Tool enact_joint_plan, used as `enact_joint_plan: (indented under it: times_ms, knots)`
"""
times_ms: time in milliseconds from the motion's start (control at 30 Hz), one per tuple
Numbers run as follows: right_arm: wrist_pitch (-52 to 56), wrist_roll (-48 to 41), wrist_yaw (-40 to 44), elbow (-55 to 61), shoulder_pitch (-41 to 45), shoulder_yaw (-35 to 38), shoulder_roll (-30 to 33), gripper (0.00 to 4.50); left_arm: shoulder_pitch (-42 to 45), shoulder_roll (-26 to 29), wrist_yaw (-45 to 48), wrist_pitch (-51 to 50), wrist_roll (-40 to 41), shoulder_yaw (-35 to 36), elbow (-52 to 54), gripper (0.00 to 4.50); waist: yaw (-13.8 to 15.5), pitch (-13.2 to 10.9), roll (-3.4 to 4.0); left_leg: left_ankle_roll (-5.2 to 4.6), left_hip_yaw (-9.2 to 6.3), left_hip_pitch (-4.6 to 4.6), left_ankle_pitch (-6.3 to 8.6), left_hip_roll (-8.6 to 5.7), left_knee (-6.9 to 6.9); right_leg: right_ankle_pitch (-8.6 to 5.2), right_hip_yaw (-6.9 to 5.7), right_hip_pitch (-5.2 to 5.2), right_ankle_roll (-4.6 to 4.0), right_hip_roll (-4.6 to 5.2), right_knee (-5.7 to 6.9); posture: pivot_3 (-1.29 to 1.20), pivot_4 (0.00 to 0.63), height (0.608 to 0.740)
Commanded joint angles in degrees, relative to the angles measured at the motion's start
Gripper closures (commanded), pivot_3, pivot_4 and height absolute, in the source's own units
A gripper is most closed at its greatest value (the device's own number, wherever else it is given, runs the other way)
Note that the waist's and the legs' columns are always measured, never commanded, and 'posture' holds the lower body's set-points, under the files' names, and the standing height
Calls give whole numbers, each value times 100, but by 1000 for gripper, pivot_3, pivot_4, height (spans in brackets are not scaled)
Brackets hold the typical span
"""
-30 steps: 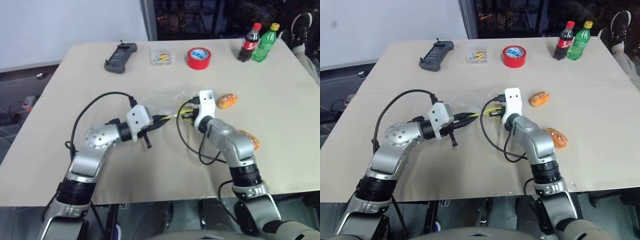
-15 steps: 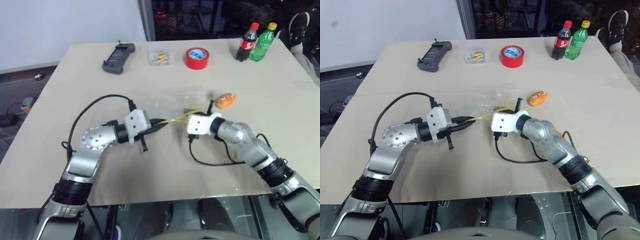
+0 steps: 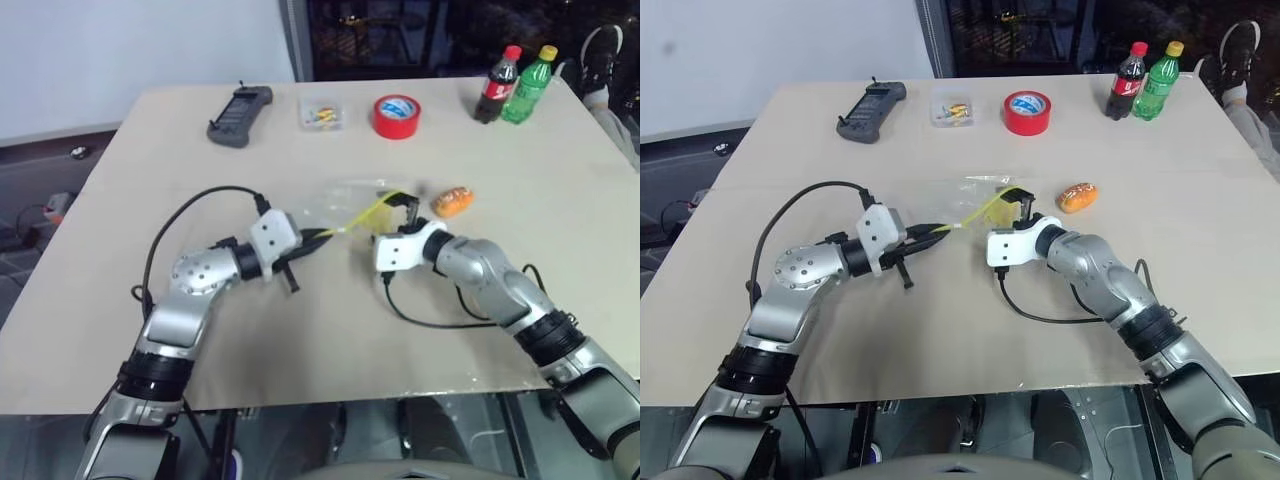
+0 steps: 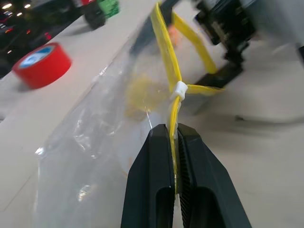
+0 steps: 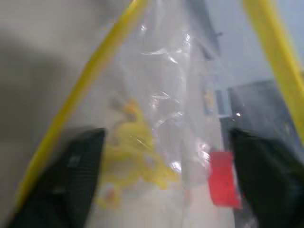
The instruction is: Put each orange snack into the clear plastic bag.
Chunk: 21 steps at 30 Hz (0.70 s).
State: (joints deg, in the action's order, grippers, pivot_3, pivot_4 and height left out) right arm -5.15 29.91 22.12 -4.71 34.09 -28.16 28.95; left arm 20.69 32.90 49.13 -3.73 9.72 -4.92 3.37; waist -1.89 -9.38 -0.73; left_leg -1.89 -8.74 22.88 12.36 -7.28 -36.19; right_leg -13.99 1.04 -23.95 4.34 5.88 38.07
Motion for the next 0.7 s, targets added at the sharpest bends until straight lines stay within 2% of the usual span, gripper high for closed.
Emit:
enact_joint_plan:
  times_ms: [33,133,200,267,333,467,600,700]
  knots:
    - [828,-1067,710,963,-370,827,-51,49,246,-77,-405,-203,-57,254,-157,4500,20,0,0,0,-2,0,0,0,0,0,-2,2,0,0,0,0,150,740]
    - [1709,-1949,1223,1951,-847,1341,-141,49,345,-138,-492,-264,-50,255,-226,4500,52,1,-1,-1,-7,0,1,0,-2,0,-5,8,0,0,-5,0,150,740]
    - [3023,-2780,1564,2941,-1209,1946,-116,49,419,-192,-496,-295,-23,233,-259,4500,78,0,0,-2,-7,1,1,0,-2,0,-3,8,0,0,-6,0,150,740]
    - [4015,-3261,1863,3624,-1508,2375,142,49,469,-228,-442,-297,12,222,-278,4500,121,0,0,-3,-12,4,2,0,-3,0,-7,8,0,2,-6,0,150,740]
    - [4502,-3411,2017,3954,-1698,2573,481,49,488,-245,-393,-295,44,231,-281,4500,132,0,0,-12,-15,3,7,-1,-12,1,-12,17,1,3,-9,0,150,740]
    - [5193,-3493,2091,4113,-2462,3279,1244,49,495,-267,-198,-254,149,215,-267,4500,186,1,-2,-27,-19,2,17,-5,-14,2,-21,23,6,9,-13,0,150,740]
    - [5574,-3920,2207,3966,-2984,3865,1411,49,401,-307,32,-398,397,207,-53,4500,166,1,-2,-27,-13,0,16,-4,-14,2,-16,24,7,12,-12,0,150,740]
    - [5329,-3908,2139,3470,-3225,3933,1465,49,344,-298,140,-426,484,210,18,4500,170,1,-3,-28,-14,0,17,-2,-14,2,-19,27,7,12,-13,0,150,740]
